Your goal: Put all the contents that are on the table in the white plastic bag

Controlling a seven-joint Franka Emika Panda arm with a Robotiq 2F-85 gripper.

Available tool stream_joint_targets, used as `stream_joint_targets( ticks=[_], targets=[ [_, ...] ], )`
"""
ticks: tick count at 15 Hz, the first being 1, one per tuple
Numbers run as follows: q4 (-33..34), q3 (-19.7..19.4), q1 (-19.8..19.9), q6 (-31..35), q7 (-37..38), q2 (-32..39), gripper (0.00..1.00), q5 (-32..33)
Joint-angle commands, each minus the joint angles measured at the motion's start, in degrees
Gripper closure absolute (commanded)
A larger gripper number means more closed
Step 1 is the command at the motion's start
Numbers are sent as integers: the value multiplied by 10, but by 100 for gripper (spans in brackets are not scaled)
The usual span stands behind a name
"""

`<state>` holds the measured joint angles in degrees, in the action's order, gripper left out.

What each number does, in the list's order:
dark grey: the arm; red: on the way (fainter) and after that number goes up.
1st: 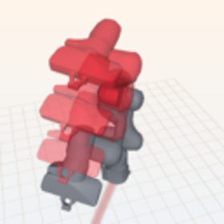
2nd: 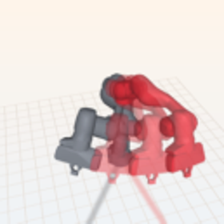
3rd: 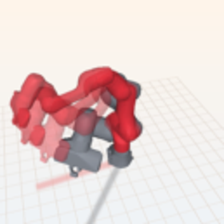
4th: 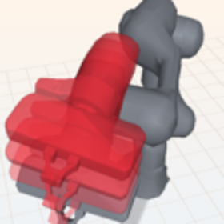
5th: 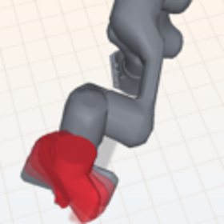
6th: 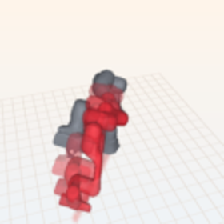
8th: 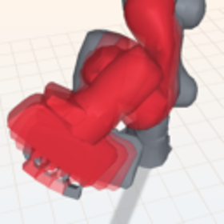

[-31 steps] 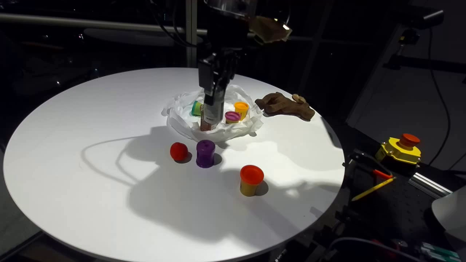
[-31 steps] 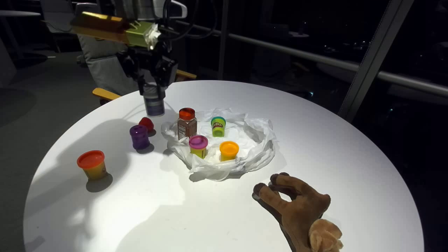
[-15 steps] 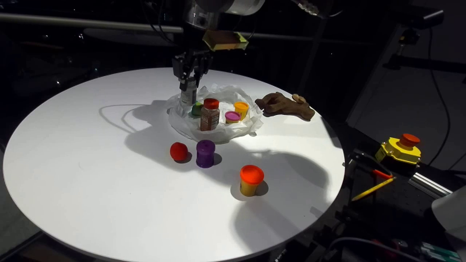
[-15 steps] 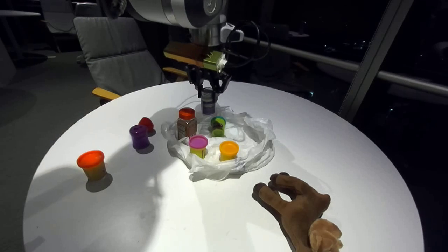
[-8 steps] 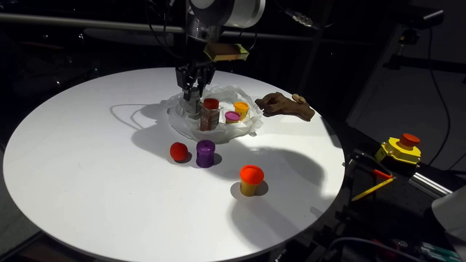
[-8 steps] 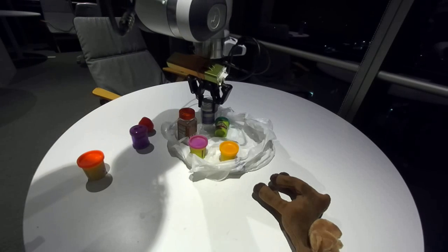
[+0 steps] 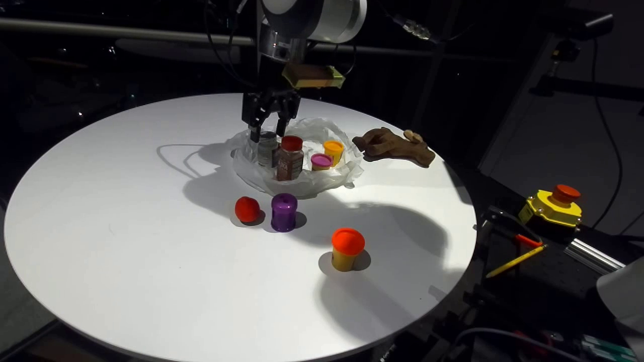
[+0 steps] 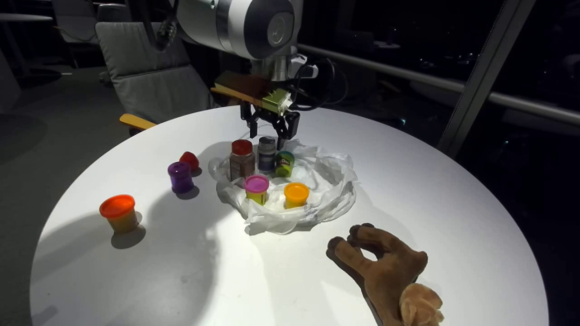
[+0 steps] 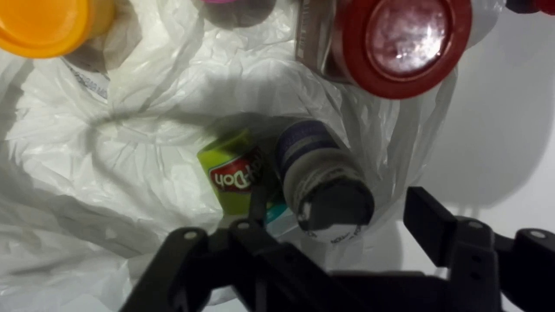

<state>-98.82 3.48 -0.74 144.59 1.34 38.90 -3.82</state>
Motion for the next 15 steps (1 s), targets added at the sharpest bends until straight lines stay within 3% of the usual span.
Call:
stream_joint_targets(
  ticks=[1, 7, 10, 15],
  targets=[
    [-41, 3, -16, 13, 7, -53, 0, 0],
    [-109, 33, -69, -18, 28, -147, 0, -1],
    [-106, 44, -87, -49, 34, -131, 0, 0],
    [-142, 32, -113, 4, 34, -92, 0, 39]
  ],
)
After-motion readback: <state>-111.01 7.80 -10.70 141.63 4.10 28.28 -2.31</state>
